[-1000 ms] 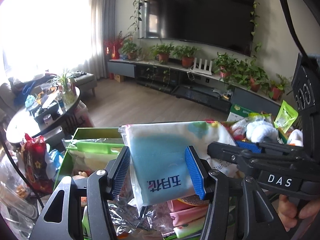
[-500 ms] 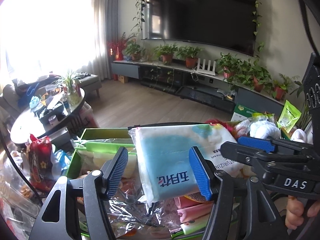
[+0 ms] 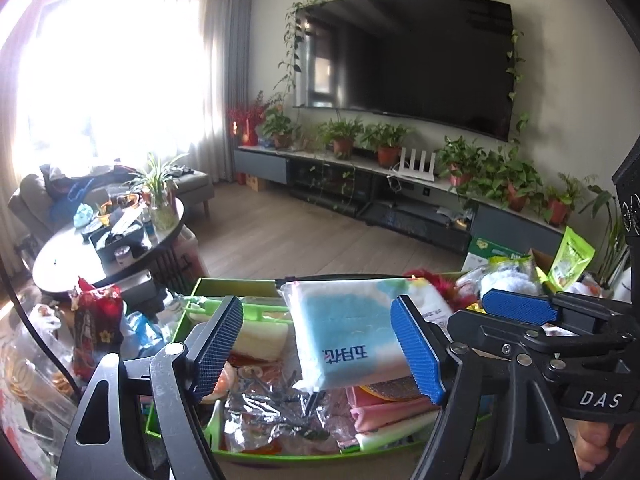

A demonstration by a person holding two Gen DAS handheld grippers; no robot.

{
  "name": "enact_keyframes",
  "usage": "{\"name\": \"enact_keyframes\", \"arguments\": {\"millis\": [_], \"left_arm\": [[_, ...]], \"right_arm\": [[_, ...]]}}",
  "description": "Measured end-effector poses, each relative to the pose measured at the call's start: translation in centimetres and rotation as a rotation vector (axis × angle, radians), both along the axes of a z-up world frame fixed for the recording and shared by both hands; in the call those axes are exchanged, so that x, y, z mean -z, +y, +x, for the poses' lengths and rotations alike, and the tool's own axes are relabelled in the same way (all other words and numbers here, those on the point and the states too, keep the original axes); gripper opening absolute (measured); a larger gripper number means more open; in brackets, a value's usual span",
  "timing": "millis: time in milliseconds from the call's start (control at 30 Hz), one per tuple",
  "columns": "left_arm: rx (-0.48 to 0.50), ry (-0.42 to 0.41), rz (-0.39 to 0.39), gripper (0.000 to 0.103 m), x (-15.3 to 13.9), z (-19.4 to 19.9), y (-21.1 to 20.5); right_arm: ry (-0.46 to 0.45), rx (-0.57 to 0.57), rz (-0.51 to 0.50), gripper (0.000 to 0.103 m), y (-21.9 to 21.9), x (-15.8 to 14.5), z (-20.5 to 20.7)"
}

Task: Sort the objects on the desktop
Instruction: 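Lower the tissue pack into the green box and open the left gripper, then move the left gripper back over the rug toward the green gold-capped tube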

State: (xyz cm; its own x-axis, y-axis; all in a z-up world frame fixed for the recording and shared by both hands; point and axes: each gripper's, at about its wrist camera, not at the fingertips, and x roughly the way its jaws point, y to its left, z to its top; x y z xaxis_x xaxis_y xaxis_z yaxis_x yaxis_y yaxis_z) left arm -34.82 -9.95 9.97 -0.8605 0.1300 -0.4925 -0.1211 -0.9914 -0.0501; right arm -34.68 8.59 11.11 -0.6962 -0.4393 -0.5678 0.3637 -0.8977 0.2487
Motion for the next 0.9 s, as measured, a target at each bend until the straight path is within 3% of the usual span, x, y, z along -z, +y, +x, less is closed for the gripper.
{"name": "enact_keyframes", "arguments": {"millis": [900], "left_arm": [[0.05,0.108,0.002,0.077,-5.2,12.3,0.6]], "right_arm": [[0.098,-0.073,0.021,0.054,0.0,-5.0,12.4]]}}
